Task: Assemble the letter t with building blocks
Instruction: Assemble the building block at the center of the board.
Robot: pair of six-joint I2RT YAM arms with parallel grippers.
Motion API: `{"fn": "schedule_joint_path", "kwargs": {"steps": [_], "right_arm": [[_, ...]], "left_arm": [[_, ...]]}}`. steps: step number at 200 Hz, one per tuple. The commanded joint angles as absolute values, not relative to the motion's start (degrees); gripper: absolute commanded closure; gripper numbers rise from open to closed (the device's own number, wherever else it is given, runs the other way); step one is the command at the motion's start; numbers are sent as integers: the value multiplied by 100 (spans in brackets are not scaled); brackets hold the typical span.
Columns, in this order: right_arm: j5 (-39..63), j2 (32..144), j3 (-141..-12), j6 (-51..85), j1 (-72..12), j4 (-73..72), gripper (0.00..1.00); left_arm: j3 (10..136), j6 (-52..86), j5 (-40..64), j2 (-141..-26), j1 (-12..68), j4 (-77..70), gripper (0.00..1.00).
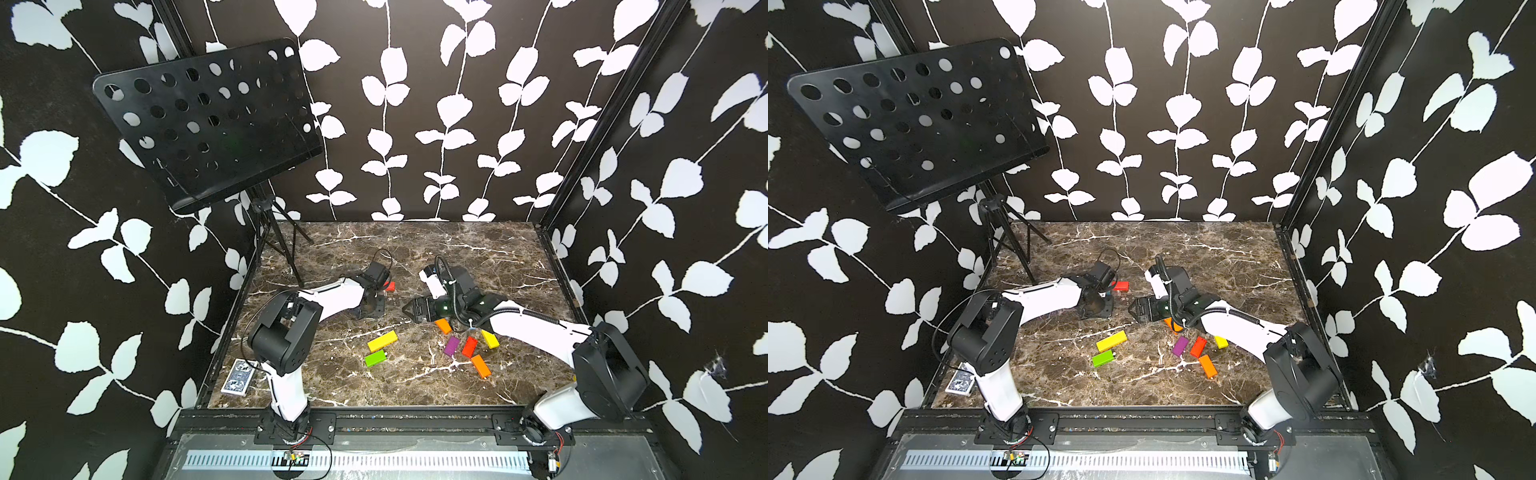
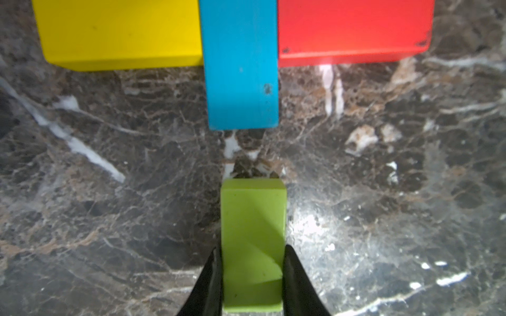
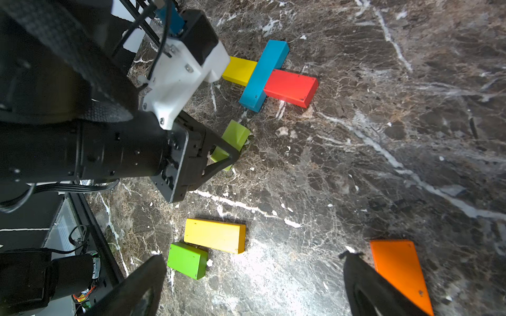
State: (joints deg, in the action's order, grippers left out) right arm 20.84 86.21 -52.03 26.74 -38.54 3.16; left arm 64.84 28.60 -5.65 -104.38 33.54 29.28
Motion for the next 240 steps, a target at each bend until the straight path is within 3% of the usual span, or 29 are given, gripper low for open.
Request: {"fn": "schedule_joint_path", "kwargs": {"steps": [1,240], "right_arm": [[2154,8614,-5242,2644,-3798,80,1],[2232,8578,-5221,2640,-3753,66,1]], "left_arm": [[6596,2900,-621,-10588,3298,3102,73],[6816,2852,-484,-10808,3132,3067,67]]}}
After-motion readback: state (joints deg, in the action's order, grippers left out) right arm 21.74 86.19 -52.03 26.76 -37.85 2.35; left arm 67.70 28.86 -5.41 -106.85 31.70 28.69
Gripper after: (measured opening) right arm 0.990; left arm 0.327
